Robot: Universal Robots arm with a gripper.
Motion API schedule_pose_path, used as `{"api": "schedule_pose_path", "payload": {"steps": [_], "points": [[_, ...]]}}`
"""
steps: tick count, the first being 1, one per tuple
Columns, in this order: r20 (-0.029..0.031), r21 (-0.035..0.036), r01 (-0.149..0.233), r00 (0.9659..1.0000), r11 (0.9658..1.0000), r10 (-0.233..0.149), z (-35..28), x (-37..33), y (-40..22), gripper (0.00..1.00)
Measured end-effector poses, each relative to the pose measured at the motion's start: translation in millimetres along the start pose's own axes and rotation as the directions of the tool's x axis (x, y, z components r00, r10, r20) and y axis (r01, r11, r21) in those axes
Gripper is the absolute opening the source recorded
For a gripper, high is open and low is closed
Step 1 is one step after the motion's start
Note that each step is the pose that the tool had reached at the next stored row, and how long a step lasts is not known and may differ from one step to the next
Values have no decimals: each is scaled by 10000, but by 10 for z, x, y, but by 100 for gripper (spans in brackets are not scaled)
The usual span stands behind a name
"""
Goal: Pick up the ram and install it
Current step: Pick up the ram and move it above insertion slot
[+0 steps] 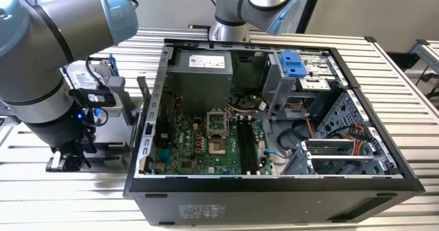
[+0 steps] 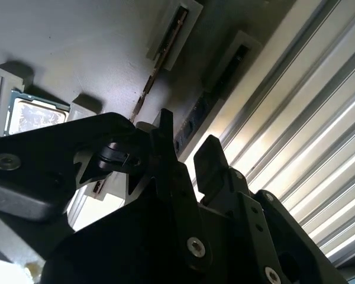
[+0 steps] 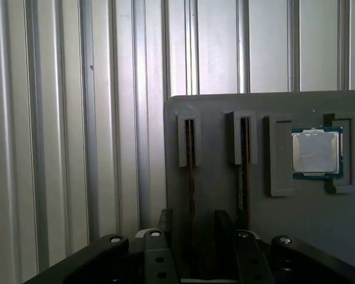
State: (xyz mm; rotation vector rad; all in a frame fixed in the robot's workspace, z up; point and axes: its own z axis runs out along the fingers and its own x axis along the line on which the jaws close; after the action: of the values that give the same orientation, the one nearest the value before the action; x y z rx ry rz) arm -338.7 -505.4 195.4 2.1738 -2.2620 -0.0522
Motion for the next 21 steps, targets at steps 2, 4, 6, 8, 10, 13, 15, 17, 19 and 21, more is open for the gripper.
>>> {"api": "schedule_pose_path", "payload": {"steps": [2,4,6,8,10,13,15,17,19,21], "points": [[-4,-4,117,9999,9999,-117,0,0,0,100],[-7,-6,282,9996,9996,-282,0,0,0,100],[-8,-7,325,9995,9995,-325,0,0,0,100],[-9,-8,362,9993,9993,-362,0,0,0,100],[-13,-11,494,9988,9988,-494,0,0,0,0],[-14,-12,550,9985,9985,-550,0,0,0,0],[-15,-13,586,9983,9983,-586,0,0,0,0],[-16,-14,623,9981,9981,-623,0,0,0,0],[-17,-14,659,9978,9978,-659,0,0,0,0],[-20,-15,696,9976,9976,-696,0,0,0,0]]}}
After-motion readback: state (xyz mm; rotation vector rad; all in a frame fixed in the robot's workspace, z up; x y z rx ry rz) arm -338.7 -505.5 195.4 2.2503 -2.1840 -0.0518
